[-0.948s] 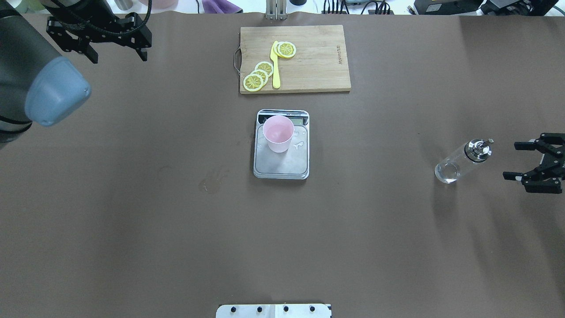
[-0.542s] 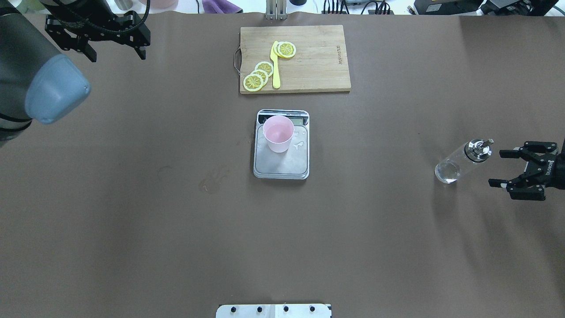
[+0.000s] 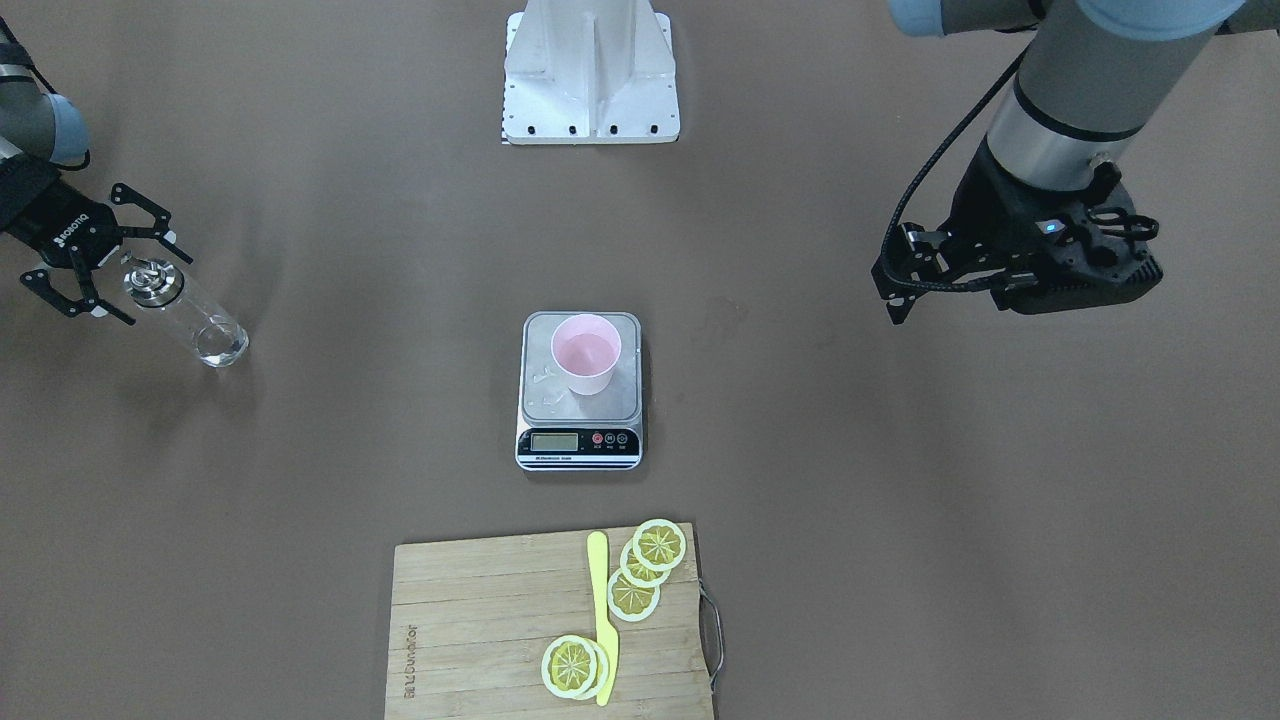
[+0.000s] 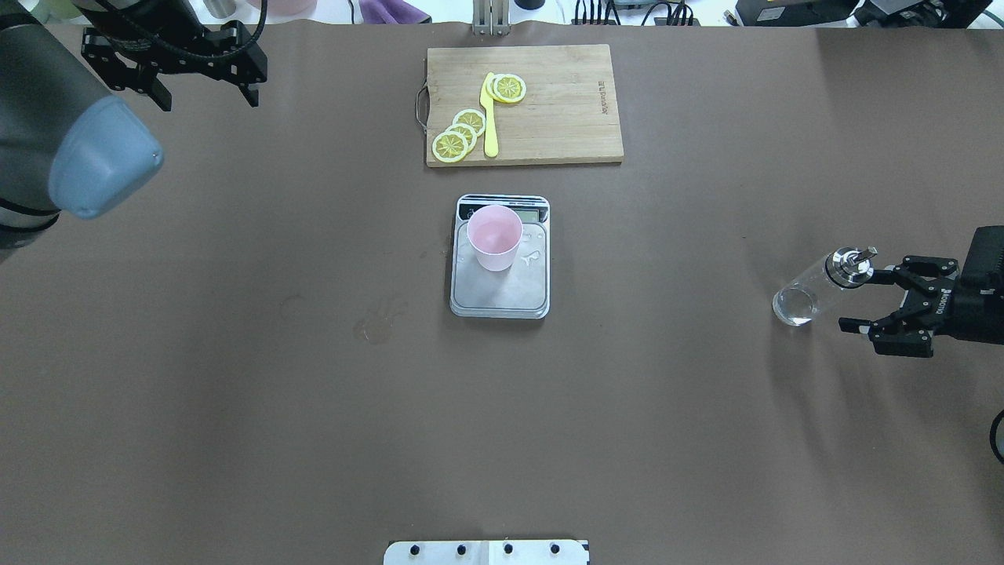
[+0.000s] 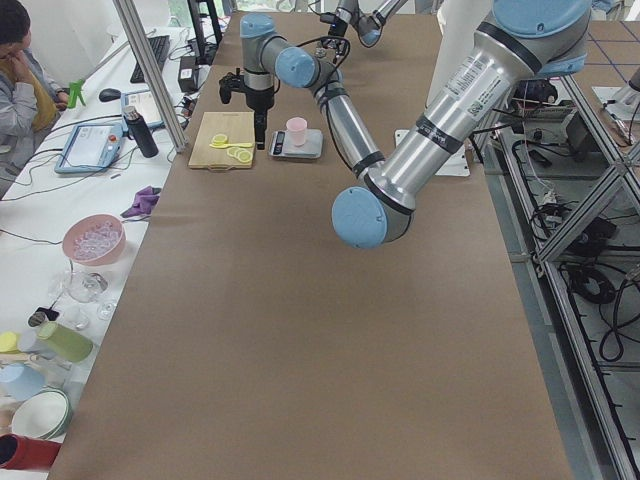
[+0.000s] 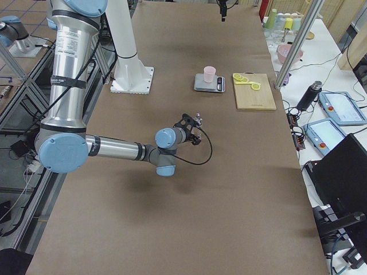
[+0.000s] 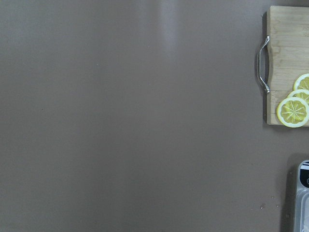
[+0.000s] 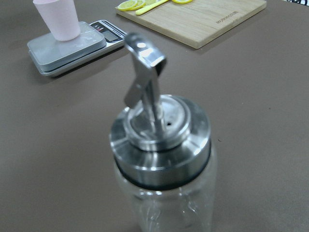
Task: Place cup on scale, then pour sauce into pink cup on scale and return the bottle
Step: 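Grasp the glass sauce bottle with the right gripper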
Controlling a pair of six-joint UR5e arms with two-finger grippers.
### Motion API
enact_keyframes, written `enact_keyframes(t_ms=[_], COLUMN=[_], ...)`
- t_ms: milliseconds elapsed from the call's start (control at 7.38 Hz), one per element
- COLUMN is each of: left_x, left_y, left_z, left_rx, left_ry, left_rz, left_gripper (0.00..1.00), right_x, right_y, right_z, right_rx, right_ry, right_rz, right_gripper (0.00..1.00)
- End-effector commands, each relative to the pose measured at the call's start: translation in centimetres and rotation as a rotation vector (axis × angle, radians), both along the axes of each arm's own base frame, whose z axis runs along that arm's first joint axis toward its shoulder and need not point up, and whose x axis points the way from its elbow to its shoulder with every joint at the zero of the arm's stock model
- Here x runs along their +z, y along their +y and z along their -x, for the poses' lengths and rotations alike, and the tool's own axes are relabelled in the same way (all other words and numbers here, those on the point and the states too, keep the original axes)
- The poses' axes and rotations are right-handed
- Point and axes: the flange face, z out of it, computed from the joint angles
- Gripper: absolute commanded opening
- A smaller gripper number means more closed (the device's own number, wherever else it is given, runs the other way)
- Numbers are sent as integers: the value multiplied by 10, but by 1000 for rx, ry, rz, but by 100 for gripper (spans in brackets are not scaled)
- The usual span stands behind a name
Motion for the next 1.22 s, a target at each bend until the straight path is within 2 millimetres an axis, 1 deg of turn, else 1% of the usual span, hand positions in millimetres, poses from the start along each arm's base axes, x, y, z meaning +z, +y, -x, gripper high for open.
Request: enact_keyframes(t_ms=[0, 271, 542, 813, 1084], left_x=[0, 1, 3, 5, 5], left_y=[-1, -2, -4, -5, -5], left_z=[2, 2, 1, 1, 1], left_rx=[17, 17, 17, 16, 16], left_ry=[-7, -10, -14, -20, -20], left_rz=[-15, -13, -10, -9, -8], left_gripper=[98, 98, 98, 98, 98], right_x=[9, 11, 6, 3, 1], right_y=[-10, -3, -2, -3, -8], right_z=[9, 13, 31, 33, 35], right_rx=[31, 16, 24, 32, 58], right_ry=[-25, -51, -61, -70, -73], right_rz=[8, -9, -19, -28, -34], right_gripper=[97, 97, 97, 97, 97])
